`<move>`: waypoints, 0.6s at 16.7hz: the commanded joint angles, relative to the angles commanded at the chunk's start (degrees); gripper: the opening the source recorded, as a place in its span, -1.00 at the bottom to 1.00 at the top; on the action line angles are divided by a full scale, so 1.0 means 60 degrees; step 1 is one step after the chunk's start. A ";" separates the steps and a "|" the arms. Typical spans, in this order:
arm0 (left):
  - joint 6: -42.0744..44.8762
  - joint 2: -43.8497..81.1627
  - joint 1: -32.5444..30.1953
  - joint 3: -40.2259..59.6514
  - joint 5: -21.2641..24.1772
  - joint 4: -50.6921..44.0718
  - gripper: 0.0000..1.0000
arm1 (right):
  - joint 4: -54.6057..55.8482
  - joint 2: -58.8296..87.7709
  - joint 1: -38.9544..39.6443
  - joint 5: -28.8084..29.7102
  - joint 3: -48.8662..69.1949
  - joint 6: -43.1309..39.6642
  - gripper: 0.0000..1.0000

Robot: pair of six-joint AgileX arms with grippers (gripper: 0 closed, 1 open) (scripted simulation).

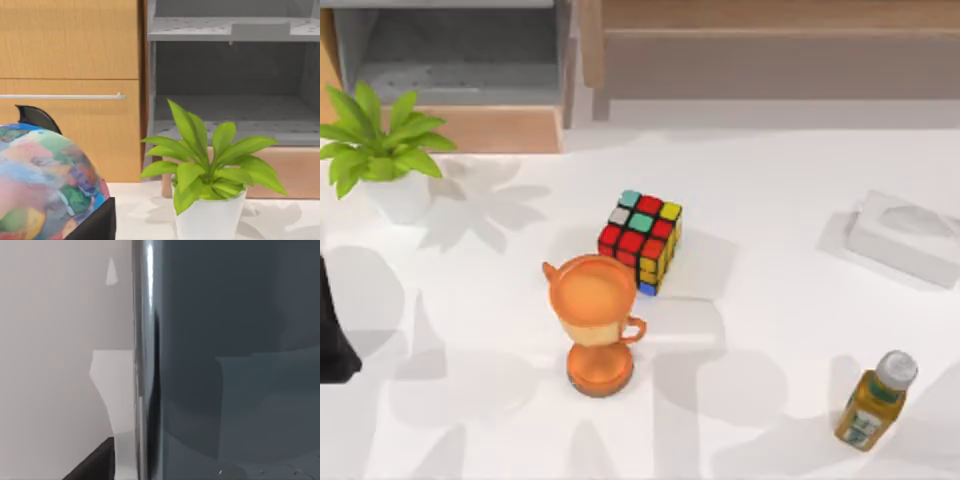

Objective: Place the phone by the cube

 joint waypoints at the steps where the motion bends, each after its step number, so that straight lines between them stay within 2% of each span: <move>1: 0.0000 0.0000 0.0000 0.0000 0.0000 0.0000 1.00 | 0.0037 0.0032 -0.0001 0.0000 -0.0020 0.0000 1.00; 4: 0.0000 0.0000 0.0000 0.0000 0.0000 0.0000 1.00 | 0.0037 0.0032 -0.0001 0.0000 -0.0020 0.0000 1.00; 10: 0.0000 0.0000 0.0000 0.0000 0.0000 0.0000 1.00 | 0.0037 0.0032 -0.0001 0.0000 -0.0020 0.0000 0.10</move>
